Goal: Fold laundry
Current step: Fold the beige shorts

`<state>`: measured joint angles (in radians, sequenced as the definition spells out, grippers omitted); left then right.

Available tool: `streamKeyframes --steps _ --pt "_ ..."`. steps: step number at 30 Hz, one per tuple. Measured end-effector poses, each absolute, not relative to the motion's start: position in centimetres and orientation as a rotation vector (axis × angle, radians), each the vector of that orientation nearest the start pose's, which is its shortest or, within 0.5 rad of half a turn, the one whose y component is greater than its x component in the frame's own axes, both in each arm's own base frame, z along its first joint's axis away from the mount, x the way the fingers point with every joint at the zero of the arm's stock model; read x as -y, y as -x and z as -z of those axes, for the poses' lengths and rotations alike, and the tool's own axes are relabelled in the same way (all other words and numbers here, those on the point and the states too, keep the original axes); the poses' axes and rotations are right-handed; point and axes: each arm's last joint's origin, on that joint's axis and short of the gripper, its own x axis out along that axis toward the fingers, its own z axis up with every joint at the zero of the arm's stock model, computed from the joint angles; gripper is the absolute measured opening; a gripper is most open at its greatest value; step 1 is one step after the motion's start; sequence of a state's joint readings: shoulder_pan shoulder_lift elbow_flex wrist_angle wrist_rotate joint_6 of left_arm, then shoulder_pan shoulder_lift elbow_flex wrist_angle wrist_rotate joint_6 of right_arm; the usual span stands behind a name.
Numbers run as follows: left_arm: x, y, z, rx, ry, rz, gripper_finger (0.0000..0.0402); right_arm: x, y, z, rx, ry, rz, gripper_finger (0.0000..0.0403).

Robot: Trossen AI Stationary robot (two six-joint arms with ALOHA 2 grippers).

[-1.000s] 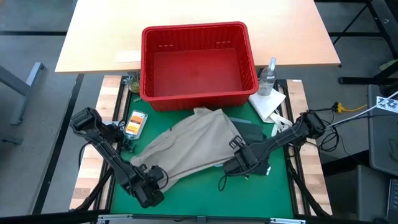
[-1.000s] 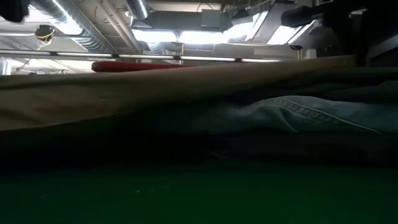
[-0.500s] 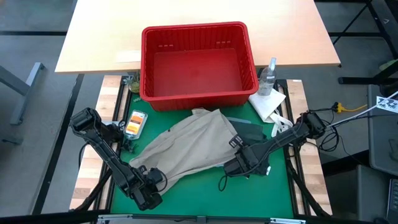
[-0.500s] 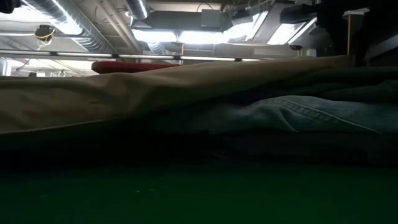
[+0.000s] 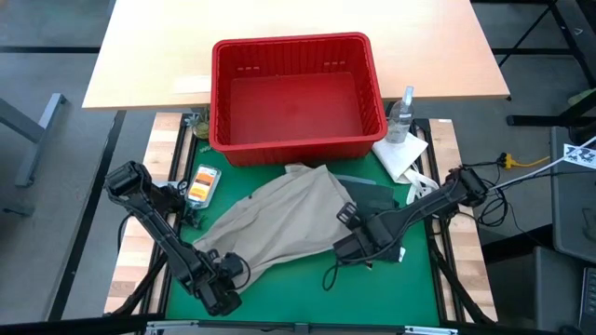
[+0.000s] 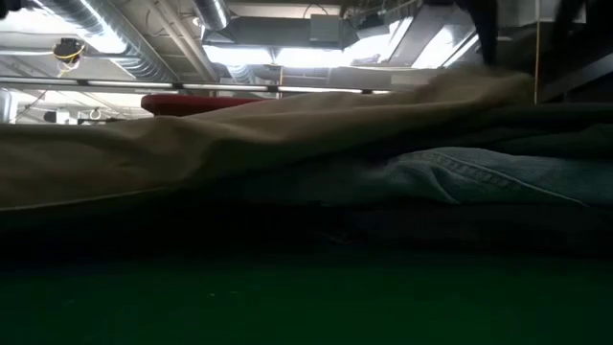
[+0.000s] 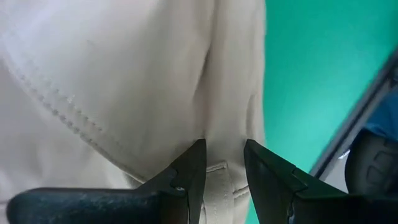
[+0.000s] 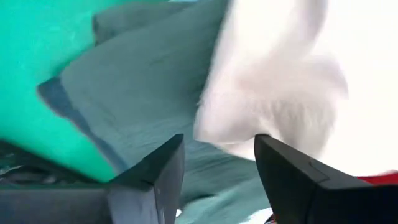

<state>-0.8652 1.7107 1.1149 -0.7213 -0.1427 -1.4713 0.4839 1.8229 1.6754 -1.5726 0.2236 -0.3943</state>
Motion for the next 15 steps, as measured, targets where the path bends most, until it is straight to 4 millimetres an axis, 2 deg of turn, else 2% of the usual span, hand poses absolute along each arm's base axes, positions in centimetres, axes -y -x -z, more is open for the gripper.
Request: streamKeyframes --steps 5,9,15 --pt "24.5 -20.6 -18.8 -1.263 0.597 -0.257 0.0105 -14.3 -29.8 -32.1 -1.441 0.972 -0.473 0.0195" --pt "25.0 -20.0 -19.2 -1.256 0.621 -0.244 0.0105 -13.6 -30.3 -34.3 -1.364 0.938 -0.459 0.0195" --pt "25.8 -19.1 -19.3 -1.225 0.623 -0.229 0.0105 -11.6 -30.3 -36.0 -1.322 0.915 -0.418 0.0195"
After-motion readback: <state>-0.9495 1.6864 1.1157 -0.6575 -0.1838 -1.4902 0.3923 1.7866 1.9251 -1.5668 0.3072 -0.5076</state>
